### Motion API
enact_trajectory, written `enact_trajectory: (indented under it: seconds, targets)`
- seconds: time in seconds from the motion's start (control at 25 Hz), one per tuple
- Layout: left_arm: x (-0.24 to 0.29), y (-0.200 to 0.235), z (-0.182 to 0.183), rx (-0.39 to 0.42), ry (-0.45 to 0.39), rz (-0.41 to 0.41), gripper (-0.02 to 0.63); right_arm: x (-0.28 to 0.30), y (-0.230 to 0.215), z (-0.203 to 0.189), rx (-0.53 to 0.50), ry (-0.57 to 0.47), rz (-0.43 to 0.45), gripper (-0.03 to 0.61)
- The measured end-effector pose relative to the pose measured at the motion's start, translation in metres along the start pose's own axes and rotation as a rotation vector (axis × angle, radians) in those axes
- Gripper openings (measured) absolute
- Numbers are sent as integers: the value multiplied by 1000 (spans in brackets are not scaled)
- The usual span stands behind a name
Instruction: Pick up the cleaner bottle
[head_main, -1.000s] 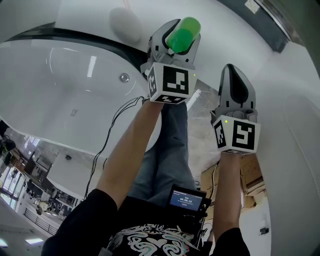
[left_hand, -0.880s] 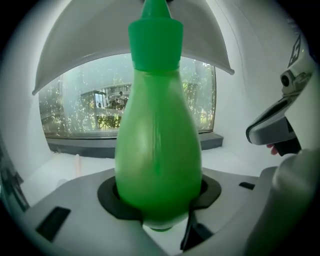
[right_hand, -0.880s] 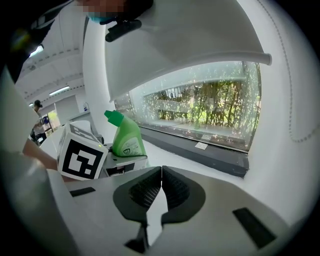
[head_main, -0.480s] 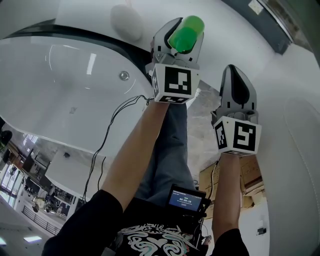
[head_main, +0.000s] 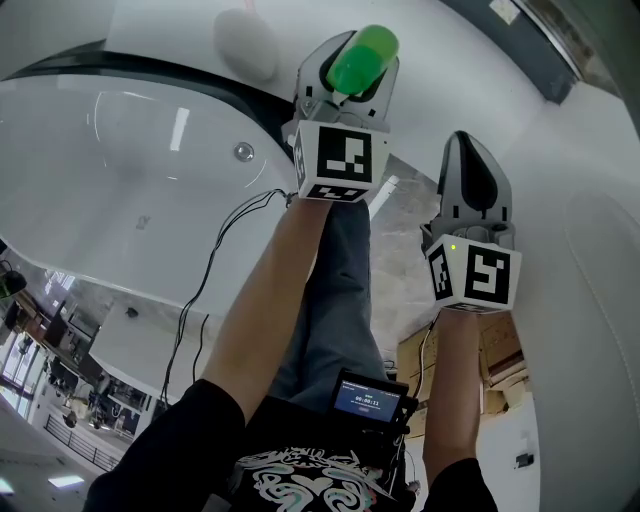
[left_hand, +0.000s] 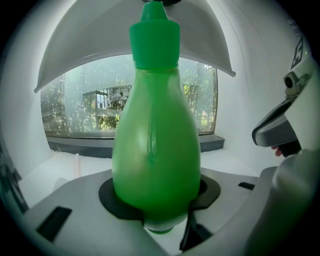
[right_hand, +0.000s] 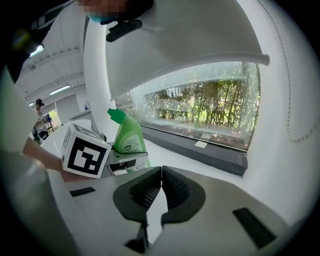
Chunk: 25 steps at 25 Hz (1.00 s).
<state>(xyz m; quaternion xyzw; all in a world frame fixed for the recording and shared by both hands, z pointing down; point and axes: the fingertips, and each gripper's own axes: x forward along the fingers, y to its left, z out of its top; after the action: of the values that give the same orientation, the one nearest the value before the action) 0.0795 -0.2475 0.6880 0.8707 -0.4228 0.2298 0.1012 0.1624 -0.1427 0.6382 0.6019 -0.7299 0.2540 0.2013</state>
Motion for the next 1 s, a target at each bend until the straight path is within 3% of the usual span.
enact_trajectory:
  seconds: [0.6, 1.0]
  targets:
    - [-9, -3, -4, -1, 30, -89, 206, 2, 7, 4, -3, -14, 7, 26]
    - [-36, 2, 25, 34, 3, -107, 206, -10, 7, 19, -21, -43, -7, 26]
